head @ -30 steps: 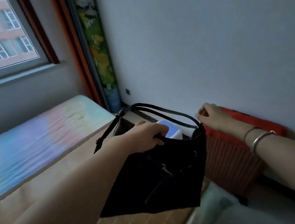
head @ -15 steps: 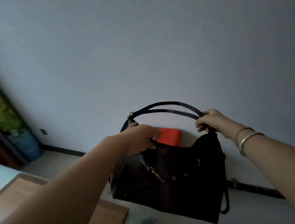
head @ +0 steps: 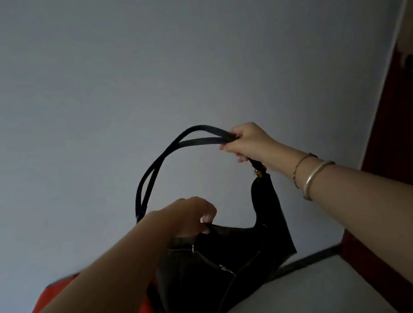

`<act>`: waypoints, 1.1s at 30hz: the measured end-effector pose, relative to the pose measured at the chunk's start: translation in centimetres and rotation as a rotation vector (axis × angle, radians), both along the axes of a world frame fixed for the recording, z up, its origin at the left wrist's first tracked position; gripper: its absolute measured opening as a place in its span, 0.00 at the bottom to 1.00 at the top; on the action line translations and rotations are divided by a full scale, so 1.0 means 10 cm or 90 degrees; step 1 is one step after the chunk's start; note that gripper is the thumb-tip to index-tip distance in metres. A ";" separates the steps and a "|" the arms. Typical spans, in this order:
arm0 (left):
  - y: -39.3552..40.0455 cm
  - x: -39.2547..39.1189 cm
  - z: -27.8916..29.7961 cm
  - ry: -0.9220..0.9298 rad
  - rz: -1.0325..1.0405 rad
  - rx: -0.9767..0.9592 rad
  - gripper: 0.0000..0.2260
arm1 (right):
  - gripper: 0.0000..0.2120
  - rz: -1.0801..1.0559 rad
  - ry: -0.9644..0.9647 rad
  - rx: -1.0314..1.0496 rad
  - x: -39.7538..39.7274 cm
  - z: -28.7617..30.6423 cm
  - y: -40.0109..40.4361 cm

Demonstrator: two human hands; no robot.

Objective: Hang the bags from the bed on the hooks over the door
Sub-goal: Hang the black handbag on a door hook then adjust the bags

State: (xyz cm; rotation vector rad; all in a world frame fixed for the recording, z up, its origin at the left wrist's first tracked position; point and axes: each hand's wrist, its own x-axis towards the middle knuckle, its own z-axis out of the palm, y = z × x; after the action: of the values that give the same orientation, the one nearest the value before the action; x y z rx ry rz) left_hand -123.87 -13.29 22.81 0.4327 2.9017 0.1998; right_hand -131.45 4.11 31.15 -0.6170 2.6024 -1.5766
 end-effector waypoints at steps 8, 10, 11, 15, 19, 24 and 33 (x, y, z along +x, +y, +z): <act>0.35 -1.05 0.89 0.428 -0.107 0.193 0.14 | 0.06 -0.212 -0.017 -0.138 -0.47 0.45 0.79; 0.55 -1.28 0.98 0.362 -0.133 0.242 0.33 | 0.07 -0.235 -0.004 -0.148 -0.47 0.51 0.99; 0.69 -1.39 1.00 0.294 -0.144 0.282 0.41 | 0.08 -0.251 0.006 -0.152 -0.44 0.55 1.10; 1.47 -1.78 0.97 0.034 -0.188 0.407 0.40 | 0.07 -0.314 0.058 -0.185 -0.28 0.80 1.70; 2.36 -1.99 1.04 -0.005 -0.256 0.503 0.06 | 0.08 -0.400 0.121 -0.183 -0.14 1.09 2.32; 3.58 -1.95 1.50 -0.091 -0.311 0.661 0.11 | 0.09 -0.578 0.205 -0.105 0.03 1.32 3.38; 5.59 -1.63 2.98 -0.196 -0.569 0.815 0.06 | 0.17 -0.584 0.308 -0.192 0.58 1.96 5.27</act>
State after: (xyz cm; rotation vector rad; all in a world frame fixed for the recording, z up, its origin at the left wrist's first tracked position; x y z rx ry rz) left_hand -140.14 42.65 52.61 1.5647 1.6543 1.7011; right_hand -125.66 56.79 50.76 0.3385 3.2823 -2.3057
